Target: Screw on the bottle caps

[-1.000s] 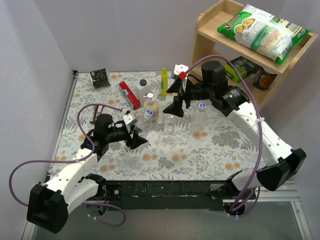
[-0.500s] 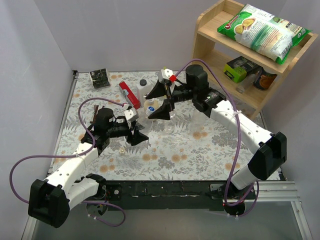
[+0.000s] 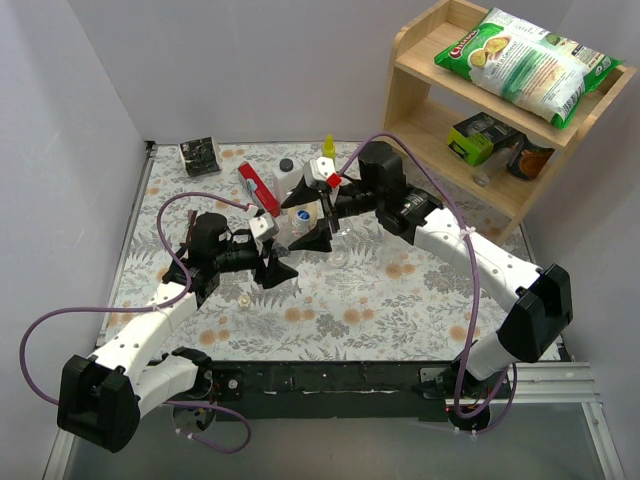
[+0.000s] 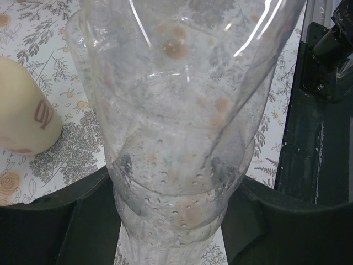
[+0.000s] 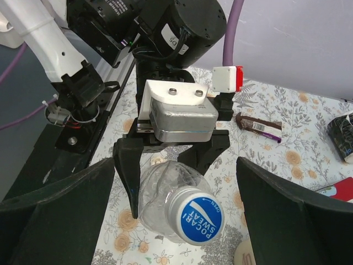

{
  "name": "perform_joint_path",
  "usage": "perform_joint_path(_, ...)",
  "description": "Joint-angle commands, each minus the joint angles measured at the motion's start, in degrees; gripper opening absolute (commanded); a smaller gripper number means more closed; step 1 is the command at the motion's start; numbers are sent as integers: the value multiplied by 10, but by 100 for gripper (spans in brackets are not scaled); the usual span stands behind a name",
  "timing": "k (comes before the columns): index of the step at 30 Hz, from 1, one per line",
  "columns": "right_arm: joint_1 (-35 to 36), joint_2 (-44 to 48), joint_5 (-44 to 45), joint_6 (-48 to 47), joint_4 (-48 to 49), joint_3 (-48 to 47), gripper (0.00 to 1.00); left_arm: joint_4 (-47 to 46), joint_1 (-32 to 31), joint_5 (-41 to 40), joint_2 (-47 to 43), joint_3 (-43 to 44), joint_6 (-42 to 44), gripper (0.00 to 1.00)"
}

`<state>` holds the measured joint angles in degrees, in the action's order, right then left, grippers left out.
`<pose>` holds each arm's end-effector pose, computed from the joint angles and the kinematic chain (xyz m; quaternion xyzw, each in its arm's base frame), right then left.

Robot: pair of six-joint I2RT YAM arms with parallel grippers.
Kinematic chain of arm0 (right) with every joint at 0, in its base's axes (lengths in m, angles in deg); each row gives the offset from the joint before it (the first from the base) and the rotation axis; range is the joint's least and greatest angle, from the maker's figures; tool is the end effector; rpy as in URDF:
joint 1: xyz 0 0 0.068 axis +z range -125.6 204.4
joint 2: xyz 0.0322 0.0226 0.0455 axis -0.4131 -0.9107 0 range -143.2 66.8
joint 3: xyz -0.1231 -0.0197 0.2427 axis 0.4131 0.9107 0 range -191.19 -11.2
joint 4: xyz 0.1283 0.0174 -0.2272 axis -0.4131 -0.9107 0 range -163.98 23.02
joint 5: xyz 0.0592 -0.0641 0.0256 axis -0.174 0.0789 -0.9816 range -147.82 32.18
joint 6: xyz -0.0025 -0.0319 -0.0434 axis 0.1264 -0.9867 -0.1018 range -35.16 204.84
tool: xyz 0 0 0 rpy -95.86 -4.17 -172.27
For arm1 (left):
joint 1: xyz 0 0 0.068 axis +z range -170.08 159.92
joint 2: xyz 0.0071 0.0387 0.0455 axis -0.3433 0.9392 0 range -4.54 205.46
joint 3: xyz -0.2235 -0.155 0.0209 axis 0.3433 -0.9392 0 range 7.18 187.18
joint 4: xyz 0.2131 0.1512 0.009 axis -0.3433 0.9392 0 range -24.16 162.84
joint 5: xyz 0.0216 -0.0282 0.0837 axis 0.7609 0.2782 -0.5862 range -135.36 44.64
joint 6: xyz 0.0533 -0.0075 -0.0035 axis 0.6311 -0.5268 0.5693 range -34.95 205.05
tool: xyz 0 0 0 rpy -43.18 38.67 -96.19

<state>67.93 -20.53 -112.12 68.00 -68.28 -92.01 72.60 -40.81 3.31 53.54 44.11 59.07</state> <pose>0.2352 0.2633 0.3961 -0.5965 0.4289 0.4696 0.4897 0.1932 -0.1017 0.2594 0.1765 0.7896 -0.5104 0.2914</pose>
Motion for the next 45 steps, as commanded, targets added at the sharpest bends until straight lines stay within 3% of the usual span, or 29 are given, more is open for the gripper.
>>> perform_joint_path(1,9,28,16,-39,-18,-2,96,-24,3,5,-1,22,-5,0)
perform_joint_path(15,41,49,83,-146,-100,7,96,-60,7,-9,4,18,-56,0)
perform_joint_path(45,43,51,173,-165,-227,-13,96,-105,30,-24,-16,-6,-101,0)
